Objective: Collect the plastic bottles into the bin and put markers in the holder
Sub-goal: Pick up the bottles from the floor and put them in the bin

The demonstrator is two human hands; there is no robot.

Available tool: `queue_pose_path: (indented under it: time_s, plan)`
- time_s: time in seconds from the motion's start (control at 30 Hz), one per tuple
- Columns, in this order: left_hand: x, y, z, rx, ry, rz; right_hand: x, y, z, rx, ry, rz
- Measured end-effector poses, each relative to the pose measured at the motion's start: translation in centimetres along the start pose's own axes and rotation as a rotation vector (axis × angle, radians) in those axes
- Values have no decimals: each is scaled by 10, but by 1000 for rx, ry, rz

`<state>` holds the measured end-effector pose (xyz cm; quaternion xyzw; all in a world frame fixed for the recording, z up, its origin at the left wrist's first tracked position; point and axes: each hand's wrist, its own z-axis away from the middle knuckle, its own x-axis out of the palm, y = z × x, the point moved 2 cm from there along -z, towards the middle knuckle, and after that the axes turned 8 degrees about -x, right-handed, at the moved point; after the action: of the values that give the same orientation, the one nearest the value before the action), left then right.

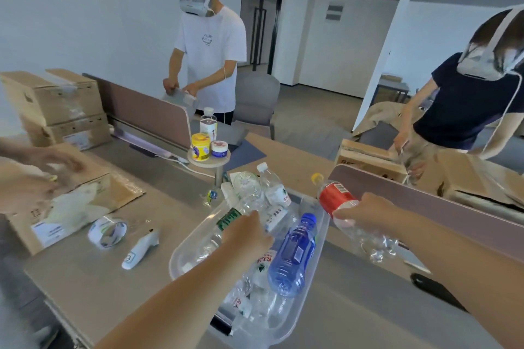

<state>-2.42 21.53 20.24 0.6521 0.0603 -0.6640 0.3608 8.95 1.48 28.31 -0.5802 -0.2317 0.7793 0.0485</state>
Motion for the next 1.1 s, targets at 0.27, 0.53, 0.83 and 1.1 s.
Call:
queue_pose_path:
  time_s: [0.27,0.53,0.83,1.1]
  plan:
    - [-12,1,-27,-11,-20,-84,-3,-24,-60,-5,-155,-42]
    - [-26,-2,-46,-69,2,26,-1,-48,-87,-412,115,1067]
    - [-27,-1,-63,-126,9,297,35,-34,-113,-459,11,1266]
    - [-19,8,-82,-137,6,400,55,-32,-139,-579,-103,1249]
